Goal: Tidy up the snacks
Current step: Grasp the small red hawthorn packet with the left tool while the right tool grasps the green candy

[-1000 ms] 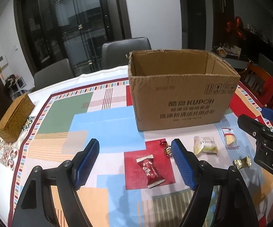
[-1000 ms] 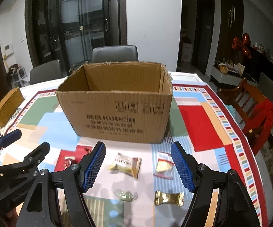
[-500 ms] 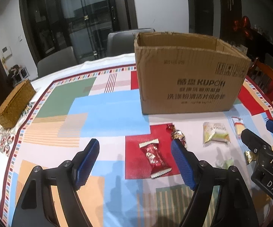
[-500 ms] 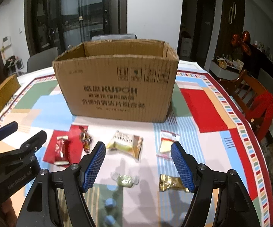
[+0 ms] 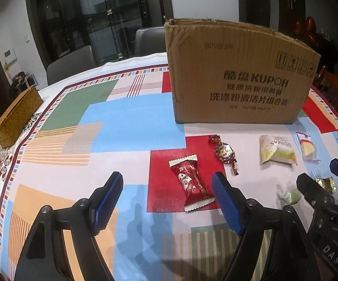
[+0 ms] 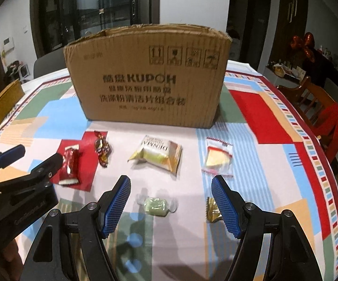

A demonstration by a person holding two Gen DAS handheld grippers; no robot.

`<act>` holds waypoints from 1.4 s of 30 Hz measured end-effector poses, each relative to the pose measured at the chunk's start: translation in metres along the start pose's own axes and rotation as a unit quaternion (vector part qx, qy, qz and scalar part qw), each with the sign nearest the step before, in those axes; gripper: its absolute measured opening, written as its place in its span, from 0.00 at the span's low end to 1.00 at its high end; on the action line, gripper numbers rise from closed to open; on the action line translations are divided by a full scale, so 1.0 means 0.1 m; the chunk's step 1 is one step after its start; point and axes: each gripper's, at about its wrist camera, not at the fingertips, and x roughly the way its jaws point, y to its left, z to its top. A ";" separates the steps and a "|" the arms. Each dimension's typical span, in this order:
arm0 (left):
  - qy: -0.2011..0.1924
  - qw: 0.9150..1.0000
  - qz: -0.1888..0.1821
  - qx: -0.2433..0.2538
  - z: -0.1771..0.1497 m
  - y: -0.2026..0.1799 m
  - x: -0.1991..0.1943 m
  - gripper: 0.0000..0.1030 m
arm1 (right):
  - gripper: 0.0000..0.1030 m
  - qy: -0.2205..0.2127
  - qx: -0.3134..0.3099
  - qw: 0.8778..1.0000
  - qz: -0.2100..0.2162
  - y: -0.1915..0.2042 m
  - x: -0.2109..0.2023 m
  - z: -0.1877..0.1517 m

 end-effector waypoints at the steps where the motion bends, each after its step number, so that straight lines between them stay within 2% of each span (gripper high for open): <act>1: 0.002 1.000 0.000 -0.001 -0.01 -0.01 0.02 0.76 | 0.70 0.002 -0.002 1.000 0.001 0.01 0.02 -0.01; 21: 0.027 1.000 0.003 -0.006 -0.06 -0.06 0.32 0.74 | 0.70 0.050 0.001 0.999 0.008 0.06 0.27 -0.16; 27: 0.031 0.999 0.001 -0.006 -0.06 -0.08 0.37 0.68 | 0.63 0.054 0.007 0.999 0.006 0.04 0.32 -0.16; 30: 0.034 0.999 -0.002 -0.005 -0.07 -0.10 0.39 0.64 | 0.53 0.050 0.009 0.999 0.007 0.03 0.31 -0.16; 32: 0.038 0.999 -0.007 -0.006 -0.08 -0.11 0.40 0.58 | 0.41 0.048 0.008 0.999 0.008 0.03 0.31 -0.15; 35: 0.036 0.999 -0.010 -0.006 -0.09 -0.12 0.40 0.54 | 0.31 0.046 0.005 0.999 0.010 0.04 0.30 -0.15; 39: 0.035 0.999 -0.015 -0.002 -0.08 -0.14 0.40 0.43 | 0.29 0.043 0.003 0.999 0.009 0.05 0.30 -0.15; 42: 0.035 0.999 -0.018 0.000 -0.08 -0.17 0.39 0.28 | 0.28 0.043 0.002 0.999 0.009 0.04 0.30 -0.15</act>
